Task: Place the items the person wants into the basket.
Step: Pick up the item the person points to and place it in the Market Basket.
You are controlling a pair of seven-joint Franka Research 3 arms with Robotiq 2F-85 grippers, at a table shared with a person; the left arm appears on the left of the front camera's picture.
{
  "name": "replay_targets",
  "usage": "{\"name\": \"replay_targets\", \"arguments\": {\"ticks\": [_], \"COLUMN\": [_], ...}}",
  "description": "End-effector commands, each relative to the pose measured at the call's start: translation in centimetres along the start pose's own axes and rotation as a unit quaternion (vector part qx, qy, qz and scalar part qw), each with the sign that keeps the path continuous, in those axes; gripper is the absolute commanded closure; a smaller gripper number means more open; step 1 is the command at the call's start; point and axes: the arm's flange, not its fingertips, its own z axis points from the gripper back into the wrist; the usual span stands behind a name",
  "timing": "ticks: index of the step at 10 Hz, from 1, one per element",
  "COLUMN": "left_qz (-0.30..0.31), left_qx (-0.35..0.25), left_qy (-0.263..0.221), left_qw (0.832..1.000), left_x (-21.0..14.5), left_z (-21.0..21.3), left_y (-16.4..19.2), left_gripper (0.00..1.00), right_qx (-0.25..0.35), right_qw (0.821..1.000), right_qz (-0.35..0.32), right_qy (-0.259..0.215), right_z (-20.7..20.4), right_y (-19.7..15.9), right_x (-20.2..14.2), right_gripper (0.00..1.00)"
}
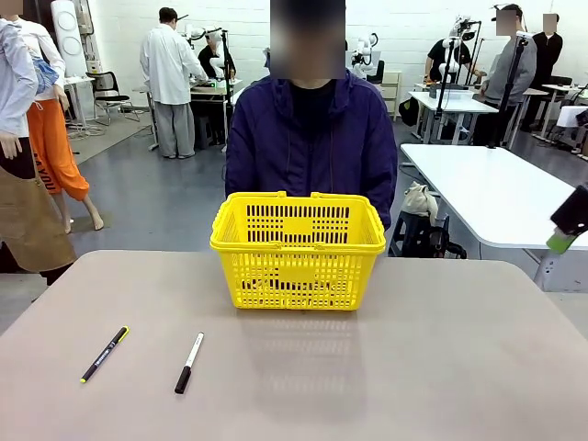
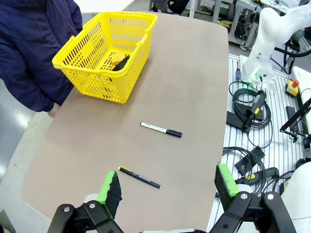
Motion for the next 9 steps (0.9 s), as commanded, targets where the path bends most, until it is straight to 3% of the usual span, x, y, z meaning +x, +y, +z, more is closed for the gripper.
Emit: {"name": "replay_targets", "arguments": {"ticks": [1, 2, 3, 4, 7, 9], "left_qz": [-0.005, -0.005, -0.005, -0.005, -0.005, -0.005], "left_qx": [-0.003, -0.003, -0.003, -0.003, -0.003, -0.003], "left_qy": [-0.009, -0.009, -0.009, -0.009, -0.009, -0.009], "left_qw": [1.0, 1.0, 1.0, 1.0, 1.0, 1.0], "left_x": [0.0, 0.0, 0.0, 0.0, 0.0, 0.0], "left_z": [0.1, 0.1, 0.1, 0.1, 0.1, 0.1], "left_y": [0.0, 0.0, 0.0, 0.0, 0.0, 0.0], "left_gripper": [0.0, 0.0, 0.0, 0.0, 0.0, 0.0], "right_qx": [0.164, 0.206, 0.235, 0.237, 0.259, 0.318], "right_qw": [0.974, 0.954, 0.924, 0.906, 0.876, 0.835], "right_qz": [0.153, 0.193, 0.274, 0.319, 0.341, 0.358], "right_qy": [-0.035, -0.097, -0.127, -0.146, -0.223, -0.271], "right_z": [6.2, 8.9, 10.5, 10.7, 8.9, 7.3], "right_y": [-5.5, -9.0, -13.4, -17.0, -24.8, -27.9], "right_x": [-2.9, -3.8, -4.6, -5.0, -5.2, -4.8], "right_gripper": [0.0, 0.0, 0.0, 0.0, 0.0, 0.0]}}
